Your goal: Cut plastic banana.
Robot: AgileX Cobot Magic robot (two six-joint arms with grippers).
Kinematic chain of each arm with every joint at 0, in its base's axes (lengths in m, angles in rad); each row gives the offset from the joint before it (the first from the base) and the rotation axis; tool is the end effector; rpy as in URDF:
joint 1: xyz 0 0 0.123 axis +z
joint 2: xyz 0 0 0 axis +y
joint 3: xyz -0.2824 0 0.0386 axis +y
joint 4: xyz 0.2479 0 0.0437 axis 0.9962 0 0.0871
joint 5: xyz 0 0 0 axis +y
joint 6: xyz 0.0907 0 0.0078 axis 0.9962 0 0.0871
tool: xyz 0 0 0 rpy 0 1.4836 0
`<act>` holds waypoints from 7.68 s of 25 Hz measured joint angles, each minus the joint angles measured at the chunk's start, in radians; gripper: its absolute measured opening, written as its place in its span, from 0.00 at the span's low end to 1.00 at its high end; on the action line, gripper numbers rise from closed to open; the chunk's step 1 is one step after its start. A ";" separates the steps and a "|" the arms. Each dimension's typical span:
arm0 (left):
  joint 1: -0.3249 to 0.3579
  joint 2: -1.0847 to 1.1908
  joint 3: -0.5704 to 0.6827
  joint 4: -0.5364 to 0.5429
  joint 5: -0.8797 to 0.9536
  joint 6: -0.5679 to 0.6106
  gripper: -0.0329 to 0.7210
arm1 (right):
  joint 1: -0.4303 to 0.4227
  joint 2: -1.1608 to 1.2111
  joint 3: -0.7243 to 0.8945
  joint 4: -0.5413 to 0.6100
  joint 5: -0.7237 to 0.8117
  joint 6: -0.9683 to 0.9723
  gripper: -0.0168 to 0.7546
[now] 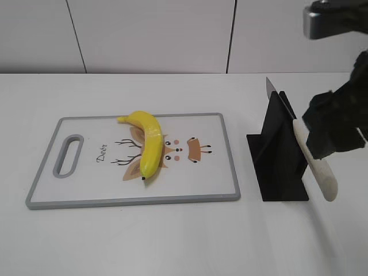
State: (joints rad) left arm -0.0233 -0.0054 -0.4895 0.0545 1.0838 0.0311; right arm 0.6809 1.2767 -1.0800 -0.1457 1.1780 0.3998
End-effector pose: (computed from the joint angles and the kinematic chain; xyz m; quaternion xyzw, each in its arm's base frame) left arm -0.0054 0.0045 0.2725 0.0221 0.8599 0.0292 0.5092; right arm 0.1881 0.1367 0.3123 -0.1562 0.9751 0.0120 0.1570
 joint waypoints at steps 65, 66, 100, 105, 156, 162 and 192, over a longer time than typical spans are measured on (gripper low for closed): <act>0.000 0.000 0.000 0.001 0.000 0.000 0.78 | -0.135 0.078 -0.051 0.028 -0.033 0.029 0.24; 0.000 0.000 0.000 0.001 0.000 0.003 0.78 | -0.135 0.076 -0.066 0.027 -0.030 -0.008 0.24; -0.072 1.400 -0.808 -0.578 0.048 1.124 0.72 | -0.135 0.630 -0.599 0.245 -0.068 -1.500 0.24; -0.201 1.606 -0.965 -0.465 0.073 1.138 0.69 | -0.135 0.681 -0.615 0.273 -0.068 -1.549 0.24; -0.284 2.182 -1.087 -0.511 -0.174 1.331 0.07 | -0.268 1.009 -0.643 0.421 -0.191 -1.633 0.24; -0.289 2.144 -1.079 -0.505 -0.177 1.331 0.07 | -0.265 0.979 -0.635 0.392 -0.185 -1.609 0.24; -0.283 1.919 -1.075 -0.557 -0.096 1.317 0.70 | -0.263 0.776 -0.626 0.403 -0.078 -1.638 0.24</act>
State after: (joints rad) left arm -0.3059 1.9136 -1.5646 -0.5029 0.9879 1.3481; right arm 0.4175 2.0531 -1.7064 0.2574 1.1004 -1.2383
